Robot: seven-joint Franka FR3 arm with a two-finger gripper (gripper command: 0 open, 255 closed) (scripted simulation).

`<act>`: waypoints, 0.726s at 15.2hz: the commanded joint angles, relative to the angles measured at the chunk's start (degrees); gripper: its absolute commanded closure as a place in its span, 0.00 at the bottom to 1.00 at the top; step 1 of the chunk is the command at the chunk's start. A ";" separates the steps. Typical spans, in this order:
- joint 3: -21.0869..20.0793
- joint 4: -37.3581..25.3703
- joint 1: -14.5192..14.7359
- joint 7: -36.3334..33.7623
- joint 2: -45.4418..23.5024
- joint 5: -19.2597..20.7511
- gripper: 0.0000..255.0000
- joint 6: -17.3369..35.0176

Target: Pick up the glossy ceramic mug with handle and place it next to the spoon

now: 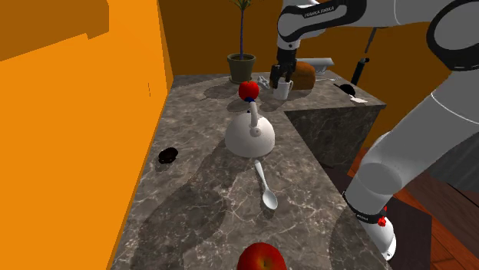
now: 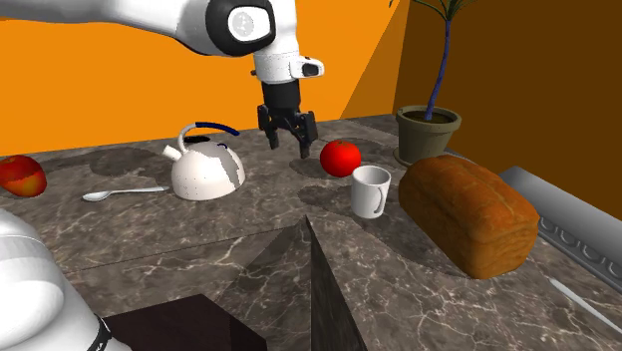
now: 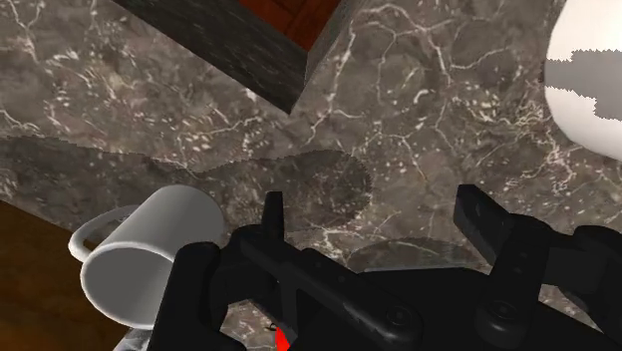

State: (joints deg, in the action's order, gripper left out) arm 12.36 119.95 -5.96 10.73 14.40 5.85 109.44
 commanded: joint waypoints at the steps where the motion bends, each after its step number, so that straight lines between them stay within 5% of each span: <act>1: 1.61 -3.54 -0.61 2.32 -3.98 -0.72 0.00 0.50; 11: 6.54 -23.09 -5.26 12.60 -25.10 -7.89 0.00 1.14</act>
State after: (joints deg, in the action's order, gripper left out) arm 18.55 98.82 -10.57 22.24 -8.50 -1.17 110.45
